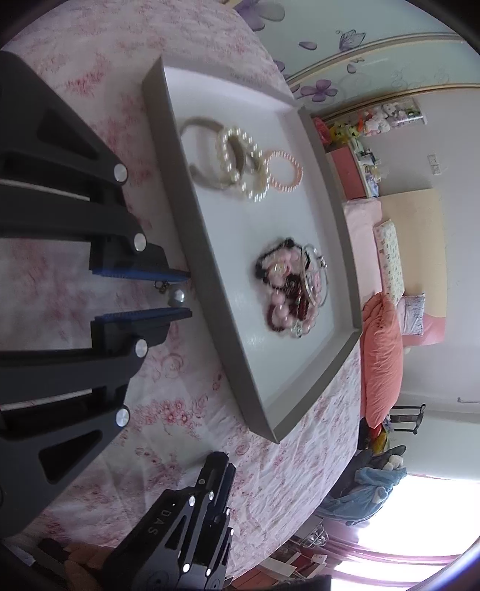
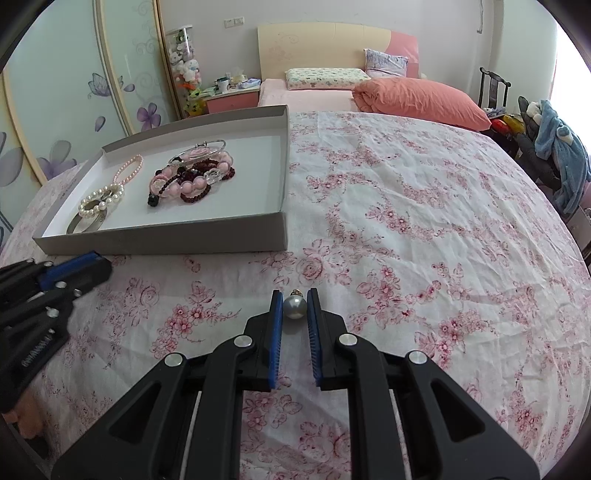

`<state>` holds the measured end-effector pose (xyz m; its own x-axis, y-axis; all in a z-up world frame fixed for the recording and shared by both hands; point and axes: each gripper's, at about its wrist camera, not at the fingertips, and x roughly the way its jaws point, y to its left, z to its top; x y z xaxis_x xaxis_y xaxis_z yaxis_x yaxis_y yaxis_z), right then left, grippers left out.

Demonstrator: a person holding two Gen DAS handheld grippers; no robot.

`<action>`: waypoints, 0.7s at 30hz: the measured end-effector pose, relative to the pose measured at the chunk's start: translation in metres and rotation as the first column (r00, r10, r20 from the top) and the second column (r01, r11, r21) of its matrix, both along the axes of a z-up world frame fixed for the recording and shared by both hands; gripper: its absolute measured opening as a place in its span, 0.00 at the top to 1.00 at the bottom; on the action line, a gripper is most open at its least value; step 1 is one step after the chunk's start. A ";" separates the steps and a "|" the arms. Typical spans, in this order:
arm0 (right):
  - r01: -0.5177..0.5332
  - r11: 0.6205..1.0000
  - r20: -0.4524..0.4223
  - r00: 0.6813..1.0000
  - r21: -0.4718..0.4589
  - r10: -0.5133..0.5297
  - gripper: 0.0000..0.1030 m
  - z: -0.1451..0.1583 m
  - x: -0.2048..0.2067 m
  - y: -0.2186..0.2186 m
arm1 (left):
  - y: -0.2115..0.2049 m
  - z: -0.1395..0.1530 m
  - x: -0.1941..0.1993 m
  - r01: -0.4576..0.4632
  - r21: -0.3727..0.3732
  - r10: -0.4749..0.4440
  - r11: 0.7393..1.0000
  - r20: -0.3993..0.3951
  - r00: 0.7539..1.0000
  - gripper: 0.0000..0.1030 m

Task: Organize jewelry
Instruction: 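Carry both pearl earrings over the grey tray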

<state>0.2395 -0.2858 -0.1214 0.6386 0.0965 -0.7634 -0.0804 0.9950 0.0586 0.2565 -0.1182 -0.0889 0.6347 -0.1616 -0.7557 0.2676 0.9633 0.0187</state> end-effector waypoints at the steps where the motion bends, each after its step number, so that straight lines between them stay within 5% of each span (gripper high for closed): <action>1: -0.005 1.000 -0.002 1.000 0.001 0.005 0.86 0.000 -0.001 0.002 | 0.005 0.002 -0.002 -0.006 0.000 0.006 1.000 0.005 1.000 0.85; 21: -0.187 0.982 0.079 0.979 -0.008 0.187 0.86 0.028 -0.030 0.069 | 0.105 0.019 -0.041 -0.209 -0.050 0.211 0.977 0.028 0.977 0.85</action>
